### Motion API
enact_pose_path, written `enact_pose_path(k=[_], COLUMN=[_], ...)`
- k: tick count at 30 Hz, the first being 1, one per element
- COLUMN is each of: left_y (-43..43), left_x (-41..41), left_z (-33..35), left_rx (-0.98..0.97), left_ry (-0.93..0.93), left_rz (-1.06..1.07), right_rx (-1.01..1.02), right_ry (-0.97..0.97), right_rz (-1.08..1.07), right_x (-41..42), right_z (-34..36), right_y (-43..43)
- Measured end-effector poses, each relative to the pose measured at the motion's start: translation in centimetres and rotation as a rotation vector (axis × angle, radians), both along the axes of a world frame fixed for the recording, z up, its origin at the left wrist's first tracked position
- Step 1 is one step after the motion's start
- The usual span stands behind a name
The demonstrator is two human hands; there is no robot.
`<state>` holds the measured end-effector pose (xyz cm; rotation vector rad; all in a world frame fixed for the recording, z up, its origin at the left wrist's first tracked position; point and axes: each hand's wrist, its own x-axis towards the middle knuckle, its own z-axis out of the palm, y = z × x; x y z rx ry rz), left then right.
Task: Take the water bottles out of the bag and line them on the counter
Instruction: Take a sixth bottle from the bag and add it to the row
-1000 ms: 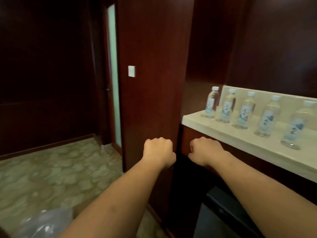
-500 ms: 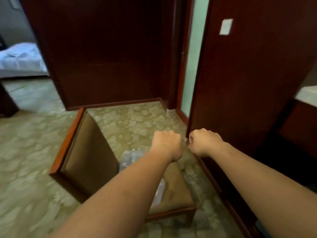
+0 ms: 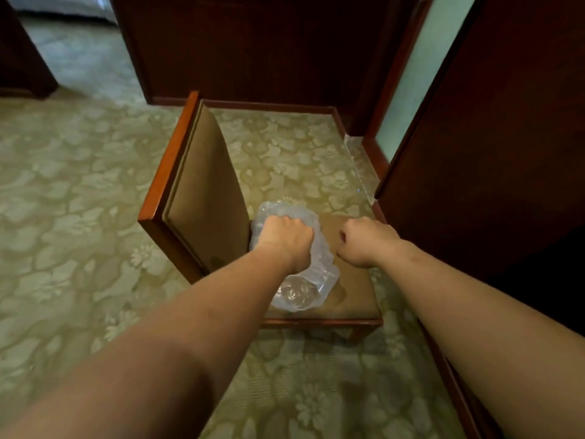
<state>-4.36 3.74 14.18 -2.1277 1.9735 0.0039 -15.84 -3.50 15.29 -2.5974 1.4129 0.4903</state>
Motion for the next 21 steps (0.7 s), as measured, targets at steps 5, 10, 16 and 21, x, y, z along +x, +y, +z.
enact_pose_path(k=[5,10,16,21], left_y=[-1.1,-2.5,-5.1,-7.3], left_x=[0.4,-0.5,-0.7,1.0], left_z=[-3.2,-8.3,-15.0,-22.2], left_rx=[0.052,0.145,0.289,0.415], left_ry=[0.054,0.087,0.200,0.244], left_rz=[0.125,0.160,0.116,0.033], right_rx=[0.064,0.209,0.409,0.529], right_ry=[-0.003,-0.078,-0.100,-0.125], right_rz=[0.050,0.025,-0.032,-0.116], right_x=[-0.1,-0.5,-0.1,1.4], right_z=[-2.7,-7.2,-14.2,-21.7], right_y=[-2.3,-4.0,-5.0,-6.2])
